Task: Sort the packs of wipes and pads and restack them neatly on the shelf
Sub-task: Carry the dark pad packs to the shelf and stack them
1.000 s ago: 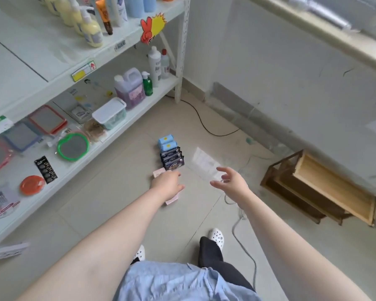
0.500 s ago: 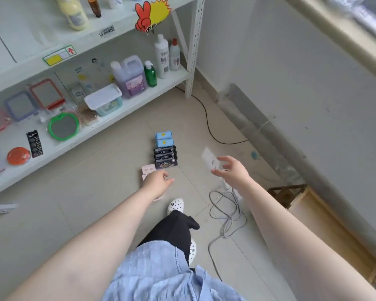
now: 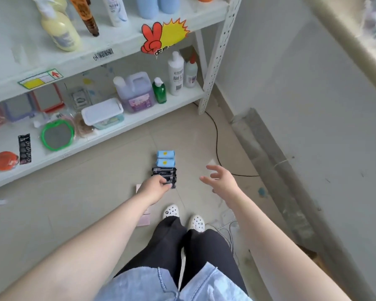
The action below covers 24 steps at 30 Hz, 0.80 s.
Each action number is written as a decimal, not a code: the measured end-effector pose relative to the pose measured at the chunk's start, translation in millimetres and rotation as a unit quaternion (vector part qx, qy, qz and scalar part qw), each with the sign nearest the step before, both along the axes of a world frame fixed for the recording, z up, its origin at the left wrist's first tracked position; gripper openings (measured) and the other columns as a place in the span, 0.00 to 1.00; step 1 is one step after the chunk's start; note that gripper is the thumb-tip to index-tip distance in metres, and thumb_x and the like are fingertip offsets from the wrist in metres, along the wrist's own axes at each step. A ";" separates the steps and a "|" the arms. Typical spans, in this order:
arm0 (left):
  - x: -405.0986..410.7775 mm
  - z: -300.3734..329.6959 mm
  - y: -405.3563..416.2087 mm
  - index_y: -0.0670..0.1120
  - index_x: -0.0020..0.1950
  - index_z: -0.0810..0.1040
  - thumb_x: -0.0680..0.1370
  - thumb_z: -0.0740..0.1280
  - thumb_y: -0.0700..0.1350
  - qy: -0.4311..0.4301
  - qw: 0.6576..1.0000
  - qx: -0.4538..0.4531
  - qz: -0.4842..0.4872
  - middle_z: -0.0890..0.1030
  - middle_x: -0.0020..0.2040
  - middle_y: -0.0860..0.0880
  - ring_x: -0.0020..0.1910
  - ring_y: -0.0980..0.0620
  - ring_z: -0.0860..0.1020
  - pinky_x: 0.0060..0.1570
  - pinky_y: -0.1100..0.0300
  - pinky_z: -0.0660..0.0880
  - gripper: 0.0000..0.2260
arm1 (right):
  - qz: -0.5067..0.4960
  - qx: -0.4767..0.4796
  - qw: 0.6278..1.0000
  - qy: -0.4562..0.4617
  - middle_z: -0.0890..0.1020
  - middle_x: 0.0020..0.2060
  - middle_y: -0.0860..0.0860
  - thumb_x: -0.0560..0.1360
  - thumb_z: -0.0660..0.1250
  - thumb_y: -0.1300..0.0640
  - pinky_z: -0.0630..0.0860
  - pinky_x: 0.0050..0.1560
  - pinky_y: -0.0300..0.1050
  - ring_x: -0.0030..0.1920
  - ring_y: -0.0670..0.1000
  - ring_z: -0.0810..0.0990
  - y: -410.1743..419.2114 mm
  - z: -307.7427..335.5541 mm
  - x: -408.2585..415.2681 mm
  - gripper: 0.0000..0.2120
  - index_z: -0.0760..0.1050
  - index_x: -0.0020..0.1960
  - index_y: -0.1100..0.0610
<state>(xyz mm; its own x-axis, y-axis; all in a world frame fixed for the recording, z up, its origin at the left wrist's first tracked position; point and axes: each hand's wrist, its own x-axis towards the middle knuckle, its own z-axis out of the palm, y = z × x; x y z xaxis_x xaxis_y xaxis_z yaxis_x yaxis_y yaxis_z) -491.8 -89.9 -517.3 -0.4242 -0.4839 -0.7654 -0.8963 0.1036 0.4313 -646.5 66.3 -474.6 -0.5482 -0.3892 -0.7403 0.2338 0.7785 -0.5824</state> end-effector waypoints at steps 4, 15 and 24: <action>-16.6 -44.2 -4.2 0.42 0.62 0.76 0.77 0.68 0.50 0.015 0.988 0.066 0.138 0.80 0.59 0.44 0.59 0.44 0.77 0.58 0.54 0.73 0.16 | 0.030 0.008 0.999 -0.038 0.75 0.61 0.55 0.73 0.73 0.49 0.76 0.61 0.53 0.55 0.53 0.77 -35.9 -45.8 -31.5 0.23 0.73 0.66 0.49; -38.0 -291.9 -2.8 0.40 0.72 0.67 0.76 0.68 0.54 0.004 0.794 0.214 0.569 0.73 0.60 0.42 0.61 0.47 0.75 0.62 0.53 0.75 0.29 | 0.039 0.059 0.991 -0.117 0.71 0.67 0.55 0.73 0.72 0.47 0.72 0.66 0.55 0.57 0.53 0.73 -96.8 -305.2 -54.9 0.28 0.68 0.70 0.51; -22.0 -518.3 -3.8 0.41 0.71 0.64 0.72 0.72 0.57 -0.031 0.704 0.211 0.677 0.75 0.48 0.45 0.51 0.49 0.79 0.49 0.55 0.80 0.35 | -0.022 0.054 0.986 -0.159 0.70 0.70 0.52 0.73 0.73 0.46 0.70 0.67 0.52 0.65 0.52 0.71 -123.1 -534.3 -15.8 0.32 0.66 0.73 0.51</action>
